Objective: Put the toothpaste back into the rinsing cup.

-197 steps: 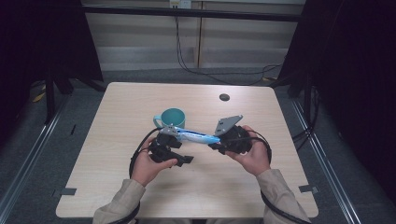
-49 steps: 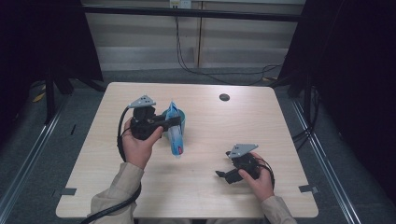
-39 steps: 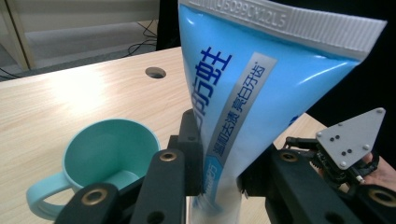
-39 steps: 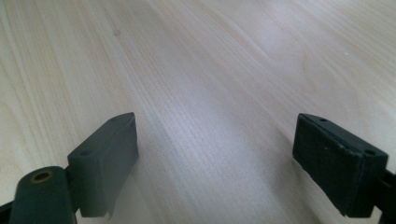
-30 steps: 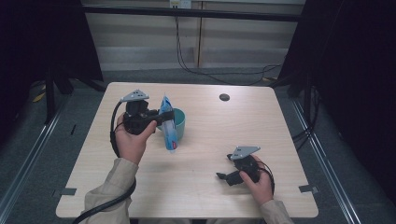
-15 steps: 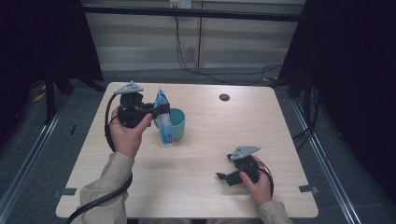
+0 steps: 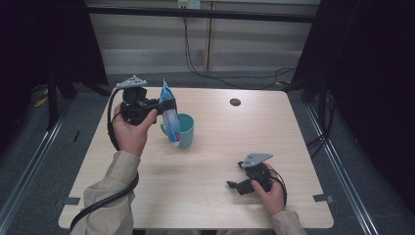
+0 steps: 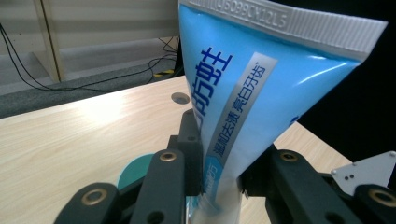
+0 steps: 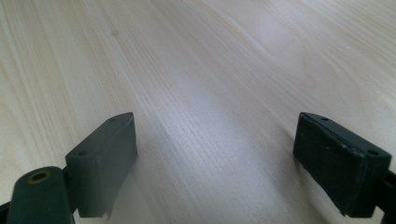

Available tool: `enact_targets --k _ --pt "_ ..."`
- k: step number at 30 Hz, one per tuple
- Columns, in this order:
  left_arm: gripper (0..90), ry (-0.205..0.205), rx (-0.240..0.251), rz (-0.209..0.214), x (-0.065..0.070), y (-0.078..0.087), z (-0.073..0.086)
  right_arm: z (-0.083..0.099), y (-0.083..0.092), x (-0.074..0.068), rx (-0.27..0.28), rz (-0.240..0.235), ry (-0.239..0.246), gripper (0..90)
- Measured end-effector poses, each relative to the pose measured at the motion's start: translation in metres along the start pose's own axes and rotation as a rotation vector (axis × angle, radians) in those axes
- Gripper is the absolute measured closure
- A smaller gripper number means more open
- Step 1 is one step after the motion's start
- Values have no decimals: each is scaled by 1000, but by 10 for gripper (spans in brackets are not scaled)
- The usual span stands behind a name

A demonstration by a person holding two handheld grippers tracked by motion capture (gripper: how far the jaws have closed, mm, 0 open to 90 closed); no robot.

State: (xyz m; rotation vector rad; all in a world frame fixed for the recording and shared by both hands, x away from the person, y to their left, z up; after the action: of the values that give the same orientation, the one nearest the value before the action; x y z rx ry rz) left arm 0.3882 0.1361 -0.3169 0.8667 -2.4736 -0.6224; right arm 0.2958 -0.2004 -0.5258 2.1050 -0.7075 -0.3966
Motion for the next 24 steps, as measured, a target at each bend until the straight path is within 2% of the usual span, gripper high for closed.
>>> enact_targets --k 9,24 --pt "744 9 7 -32 -6 0 -11 0 0 0 -1 -1 -2 128" --pt "744 30 37 -42 -12 -7 -27 0 0 0 -1 -2 0 128"
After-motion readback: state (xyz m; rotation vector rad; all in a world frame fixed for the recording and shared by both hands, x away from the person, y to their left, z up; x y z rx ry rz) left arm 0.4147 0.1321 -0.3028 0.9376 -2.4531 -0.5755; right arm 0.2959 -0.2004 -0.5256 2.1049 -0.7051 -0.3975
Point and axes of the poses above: each handheld gripper's, and its own axes: y roughly backward along the jaws, z roughly out of its underside, x roughly to its right, the point moved 2 cm from there along -y, roughly forward along the jaws, and after that the axes turned 11 degrees about -x, right-handed, at the moved point
